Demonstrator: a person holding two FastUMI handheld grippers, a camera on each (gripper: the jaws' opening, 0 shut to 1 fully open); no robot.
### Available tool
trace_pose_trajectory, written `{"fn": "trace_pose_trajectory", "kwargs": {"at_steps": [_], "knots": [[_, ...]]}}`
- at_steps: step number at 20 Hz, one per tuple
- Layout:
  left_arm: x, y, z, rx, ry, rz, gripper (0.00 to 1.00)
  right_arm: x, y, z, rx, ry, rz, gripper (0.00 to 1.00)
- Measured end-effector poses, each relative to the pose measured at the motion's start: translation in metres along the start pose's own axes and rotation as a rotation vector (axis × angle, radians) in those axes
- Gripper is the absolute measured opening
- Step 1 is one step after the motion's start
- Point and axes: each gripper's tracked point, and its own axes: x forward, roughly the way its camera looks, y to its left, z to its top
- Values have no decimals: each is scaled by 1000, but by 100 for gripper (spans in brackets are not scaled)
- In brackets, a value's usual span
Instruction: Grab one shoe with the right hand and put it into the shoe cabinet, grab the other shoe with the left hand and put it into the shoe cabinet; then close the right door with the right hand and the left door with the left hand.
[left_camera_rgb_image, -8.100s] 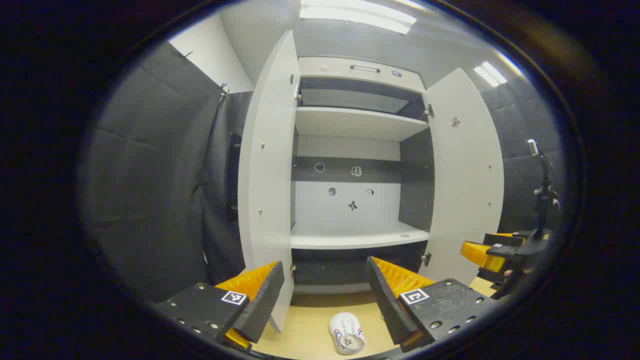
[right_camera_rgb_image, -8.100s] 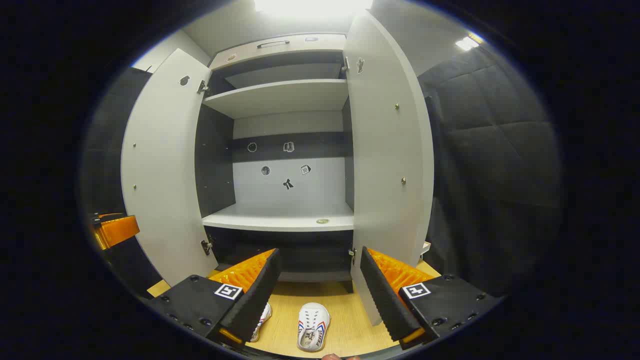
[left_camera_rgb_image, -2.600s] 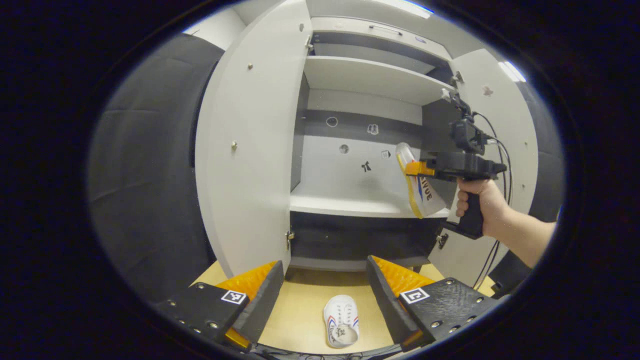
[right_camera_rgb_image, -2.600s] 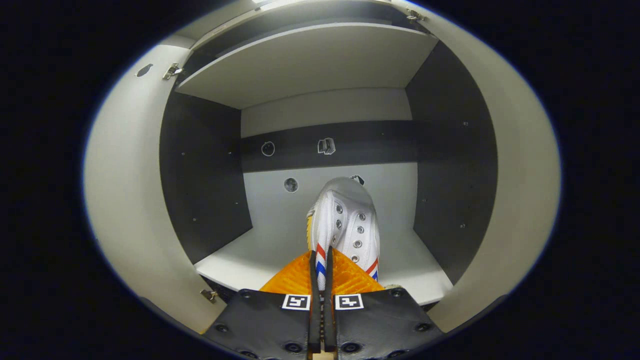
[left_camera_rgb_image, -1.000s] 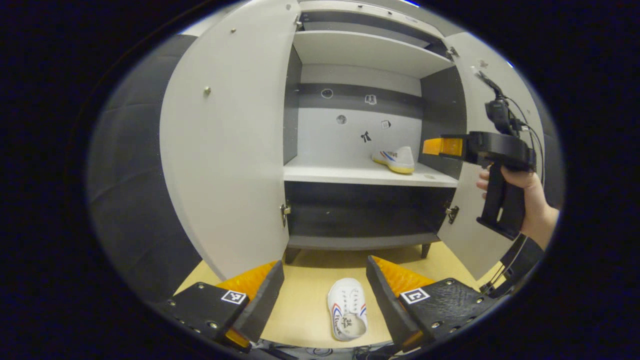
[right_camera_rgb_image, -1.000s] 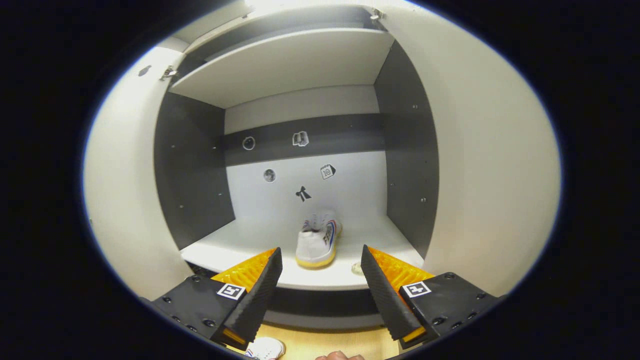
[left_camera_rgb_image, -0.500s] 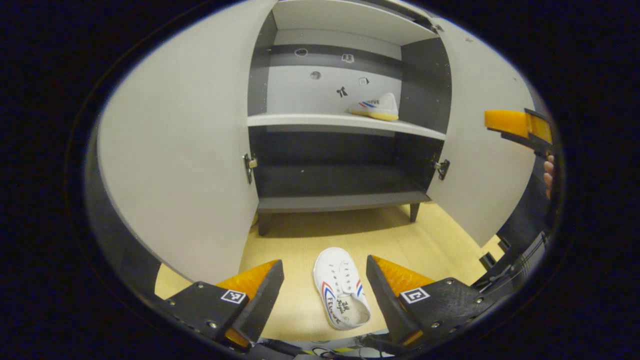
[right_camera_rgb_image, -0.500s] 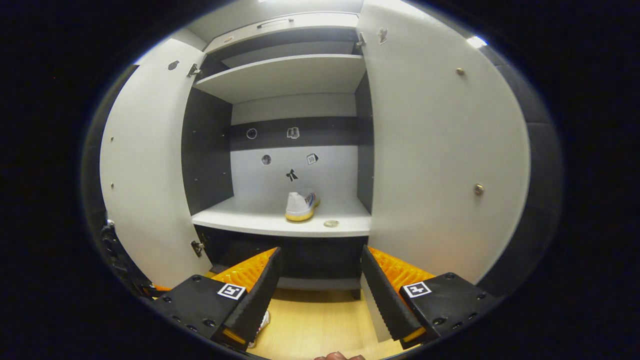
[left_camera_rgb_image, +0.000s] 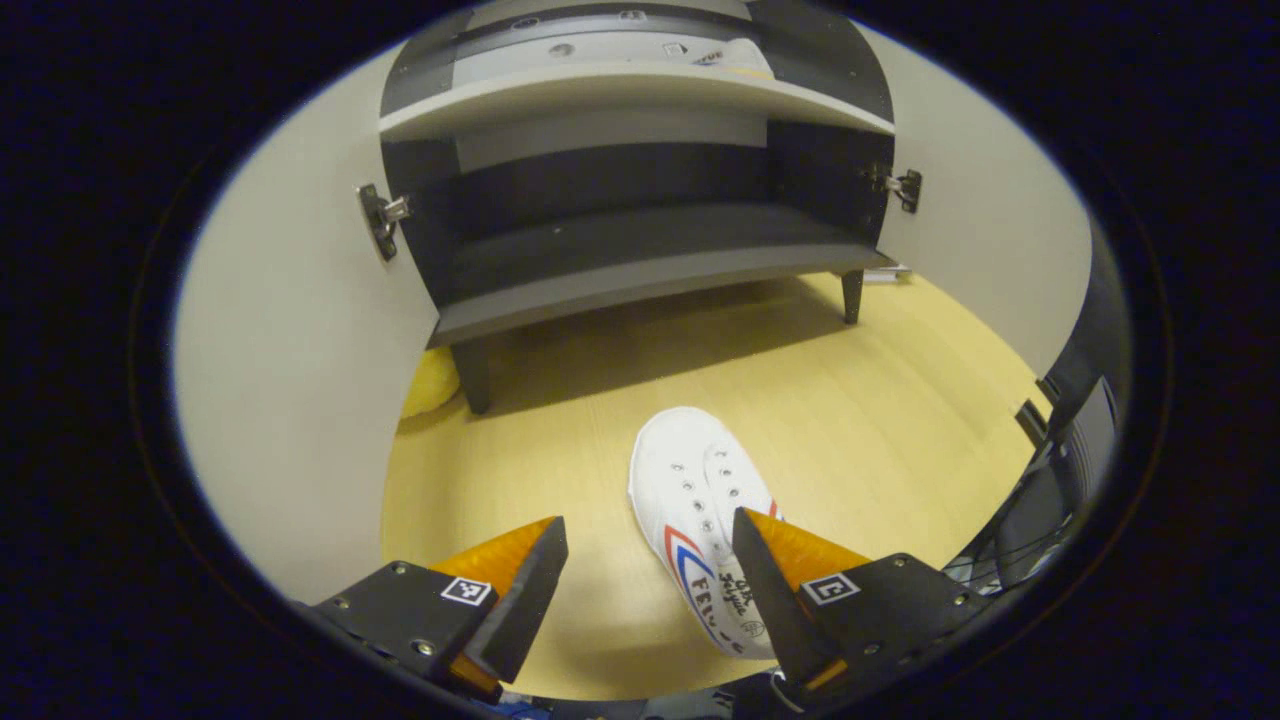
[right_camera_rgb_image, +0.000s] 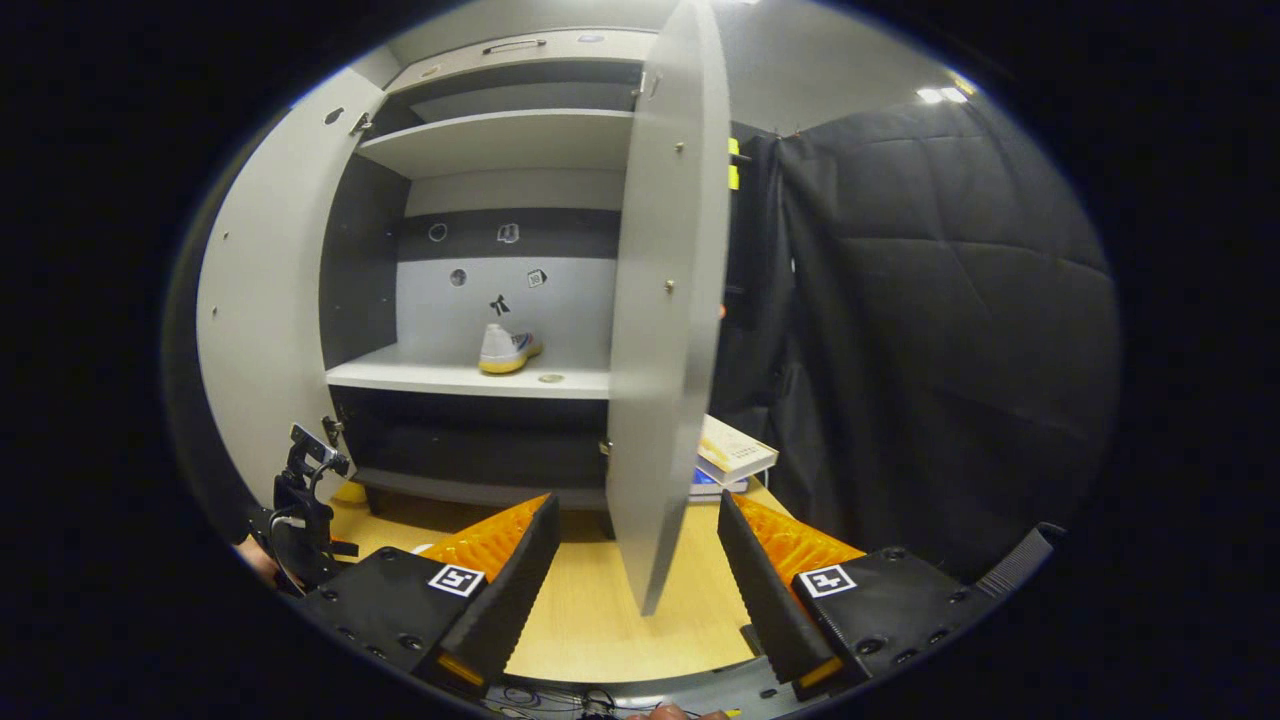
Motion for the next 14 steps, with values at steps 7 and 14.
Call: {"fn": "trace_pose_trajectory", "kwargs": {"at_steps": [7,14], "knots": [[24,-7,-24,-41,110,-70,100,-34,-41,-16,2,37,-120,98],[31,-24,-41,-219,211,-141,55,-50,-78,-15,57,56,-251,97]]}}
